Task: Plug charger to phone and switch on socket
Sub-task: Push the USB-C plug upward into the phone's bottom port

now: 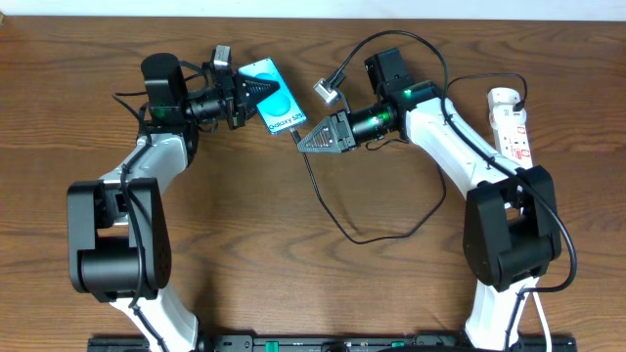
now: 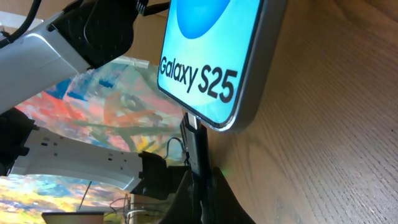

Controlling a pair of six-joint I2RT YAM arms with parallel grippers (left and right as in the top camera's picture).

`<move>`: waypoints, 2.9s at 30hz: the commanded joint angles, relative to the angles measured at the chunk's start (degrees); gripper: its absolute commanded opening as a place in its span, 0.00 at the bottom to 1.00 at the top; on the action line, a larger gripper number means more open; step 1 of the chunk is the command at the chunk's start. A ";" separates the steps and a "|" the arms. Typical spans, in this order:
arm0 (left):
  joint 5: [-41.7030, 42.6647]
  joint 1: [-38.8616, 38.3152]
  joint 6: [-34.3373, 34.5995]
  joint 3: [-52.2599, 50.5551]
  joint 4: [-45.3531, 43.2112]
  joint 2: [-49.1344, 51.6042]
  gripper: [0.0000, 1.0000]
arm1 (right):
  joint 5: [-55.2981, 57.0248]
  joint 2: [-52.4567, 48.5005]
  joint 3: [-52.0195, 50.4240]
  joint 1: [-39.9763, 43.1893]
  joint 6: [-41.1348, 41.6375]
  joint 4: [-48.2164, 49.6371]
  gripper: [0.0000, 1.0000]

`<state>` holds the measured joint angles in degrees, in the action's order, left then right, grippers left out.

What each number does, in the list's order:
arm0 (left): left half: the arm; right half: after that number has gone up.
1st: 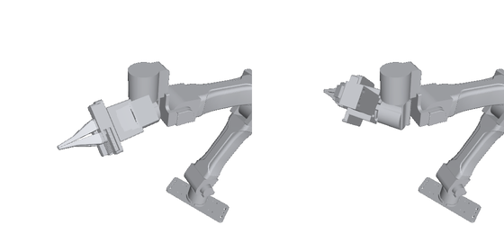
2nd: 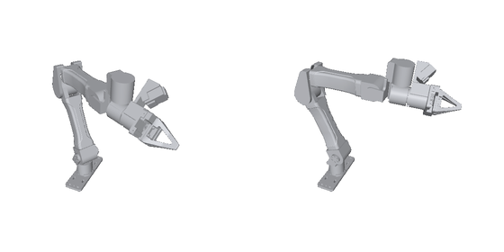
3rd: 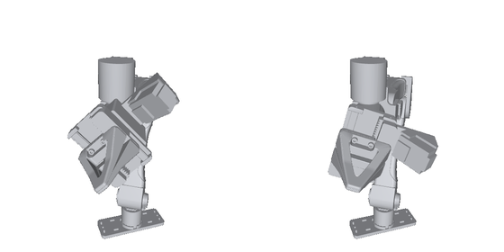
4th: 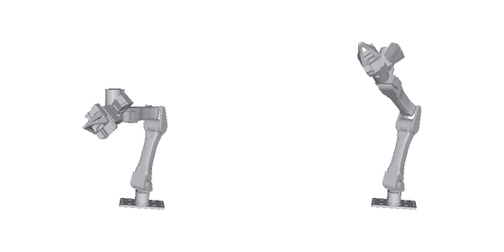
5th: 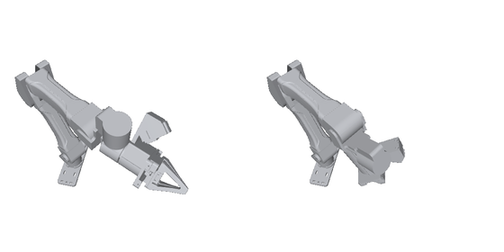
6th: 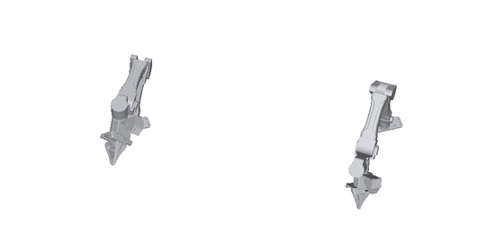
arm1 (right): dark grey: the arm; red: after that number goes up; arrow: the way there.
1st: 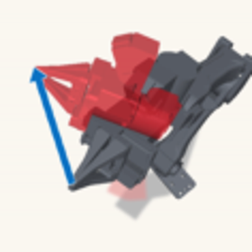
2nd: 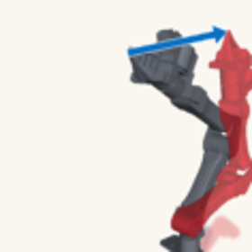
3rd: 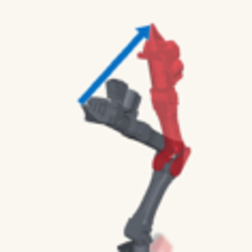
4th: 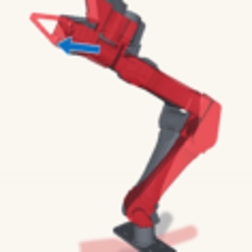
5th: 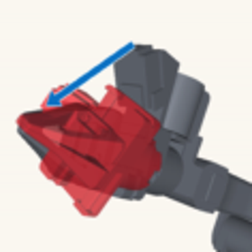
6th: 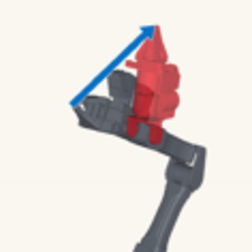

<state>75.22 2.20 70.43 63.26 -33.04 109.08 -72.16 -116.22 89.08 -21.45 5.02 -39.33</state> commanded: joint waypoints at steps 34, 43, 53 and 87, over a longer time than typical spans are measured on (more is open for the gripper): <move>0.63 -0.28 -2.49 0.33 -0.50 -1.14 0.07 | 1.05 0.07 0.11 -1.36 2.93 1.66 0.01; 0.63 -0.28 -2.95 0.33 -0.50 -1.14 0.07 | -0.24 0.07 0.11 -0.85 3.10 1.01 0.01; 1.07 -0.28 -3.04 0.33 -0.50 -1.14 0.07 | -1.70 0.07 0.11 0.02 3.10 1.03 0.01; 1.49 -0.28 -5.29 0.33 -0.50 -1.14 0.07 | 1.14 0.07 0.11 -0.76 3.15 -1.16 0.01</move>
<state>75.11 2.13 65.95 63.26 -33.04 109.08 -71.05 -116.22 89.08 -22.00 7.68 -40.47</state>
